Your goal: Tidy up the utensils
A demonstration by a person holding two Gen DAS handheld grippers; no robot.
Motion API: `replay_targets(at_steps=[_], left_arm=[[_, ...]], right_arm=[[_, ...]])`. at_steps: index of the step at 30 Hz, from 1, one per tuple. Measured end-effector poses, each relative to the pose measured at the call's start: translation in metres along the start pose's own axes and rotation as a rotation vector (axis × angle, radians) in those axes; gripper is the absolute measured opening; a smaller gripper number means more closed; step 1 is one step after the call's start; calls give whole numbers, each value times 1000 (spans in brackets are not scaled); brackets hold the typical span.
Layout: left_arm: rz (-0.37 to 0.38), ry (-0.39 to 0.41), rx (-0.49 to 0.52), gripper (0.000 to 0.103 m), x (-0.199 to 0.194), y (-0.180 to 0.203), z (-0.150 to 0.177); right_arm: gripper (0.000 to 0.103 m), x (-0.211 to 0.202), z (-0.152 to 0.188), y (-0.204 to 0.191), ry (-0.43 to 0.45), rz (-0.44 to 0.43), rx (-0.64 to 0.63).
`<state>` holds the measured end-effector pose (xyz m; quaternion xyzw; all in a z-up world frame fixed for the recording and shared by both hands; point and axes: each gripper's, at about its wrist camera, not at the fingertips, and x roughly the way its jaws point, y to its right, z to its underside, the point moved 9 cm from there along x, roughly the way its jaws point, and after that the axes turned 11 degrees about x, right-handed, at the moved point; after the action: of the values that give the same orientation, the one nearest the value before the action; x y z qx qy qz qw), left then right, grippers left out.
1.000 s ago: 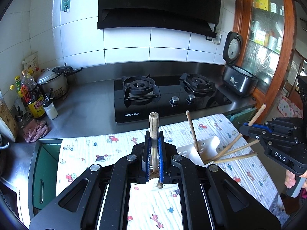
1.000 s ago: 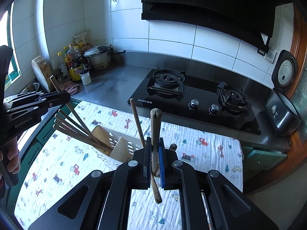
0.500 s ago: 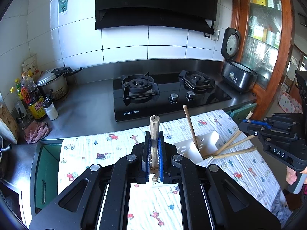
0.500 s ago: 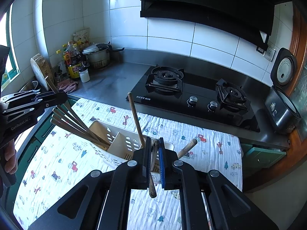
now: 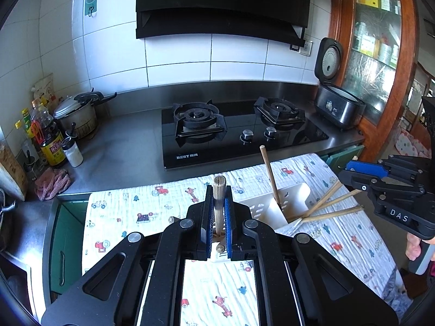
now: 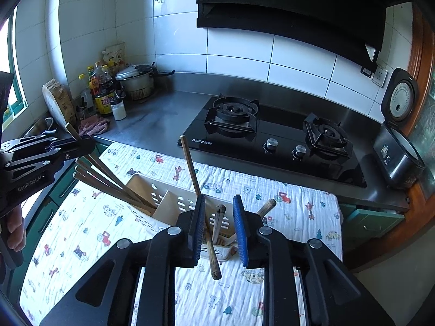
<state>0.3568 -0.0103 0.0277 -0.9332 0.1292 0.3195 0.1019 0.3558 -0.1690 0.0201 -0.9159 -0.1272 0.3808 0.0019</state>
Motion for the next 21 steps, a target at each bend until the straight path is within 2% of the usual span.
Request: replay_targets(at_steps=[6,8,16,21], left_arm=[[-1,3,-6,11,-3,0,-1],[-2,6,-8,18,-5,0,-1],[-1,18,-14,27,-13,1,-1],[-1,38,-14,34,-27,2,-1]], right_arm=[[35,-6,-3,1,13,2,8],[38,-8,-4,2,17,2,8],[46,-19,-5,7,36,7,20],[55,-27,-4,8,51,6,24]])
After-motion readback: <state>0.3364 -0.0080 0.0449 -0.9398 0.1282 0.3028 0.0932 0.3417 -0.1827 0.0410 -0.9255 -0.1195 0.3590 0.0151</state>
